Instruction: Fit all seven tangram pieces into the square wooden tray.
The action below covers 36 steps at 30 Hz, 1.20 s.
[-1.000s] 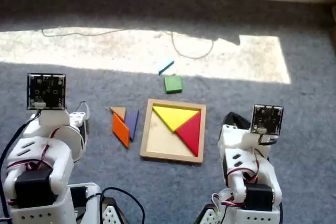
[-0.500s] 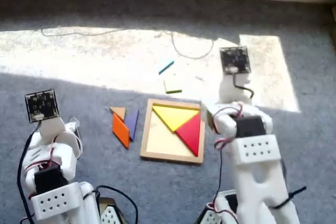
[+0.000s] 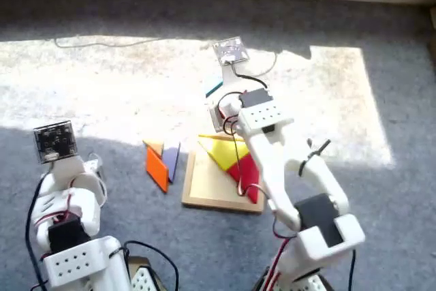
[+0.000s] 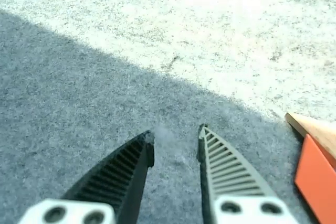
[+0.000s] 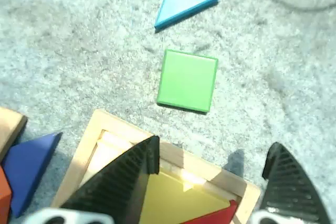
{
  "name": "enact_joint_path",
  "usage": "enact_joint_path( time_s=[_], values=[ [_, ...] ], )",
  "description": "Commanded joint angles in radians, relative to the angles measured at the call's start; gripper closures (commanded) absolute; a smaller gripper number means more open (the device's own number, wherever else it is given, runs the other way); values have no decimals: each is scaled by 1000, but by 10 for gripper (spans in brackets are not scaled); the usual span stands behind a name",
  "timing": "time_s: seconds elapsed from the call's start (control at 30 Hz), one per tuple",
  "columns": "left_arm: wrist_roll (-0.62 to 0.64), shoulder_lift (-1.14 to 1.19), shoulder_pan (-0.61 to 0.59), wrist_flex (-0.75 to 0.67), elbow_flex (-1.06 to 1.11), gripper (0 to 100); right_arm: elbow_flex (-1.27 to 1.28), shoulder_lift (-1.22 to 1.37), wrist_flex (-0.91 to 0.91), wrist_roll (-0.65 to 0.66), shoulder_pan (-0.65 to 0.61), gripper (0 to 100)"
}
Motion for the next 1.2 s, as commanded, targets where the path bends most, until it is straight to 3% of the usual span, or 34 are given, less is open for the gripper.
enact_joint_path(
  time_s=[0.0,0.2,0.4,0.6,0.77,0.9,1.17],
  values=[
    [3,-13,-12,-2,4,854,-122,84,-47,0,-44,687],
    [2,-13,-8,-5,8,854,-176,131,-45,-5,-70,687],
    [2,-13,-8,-2,10,853,-176,130,-42,-132,-88,687],
    [0,-13,-13,-2,10,853,-154,28,-22,-9,-82,687],
    [0,-13,-8,17,10,853,7,-176,8,-6,-81,687],
    [-21,-15,-7,92,-12,854,180,-283,-125,-8,-39,687],
    [-69,-15,-7,130,-12,856,475,-214,-644,-8,-33,687]
  ],
)
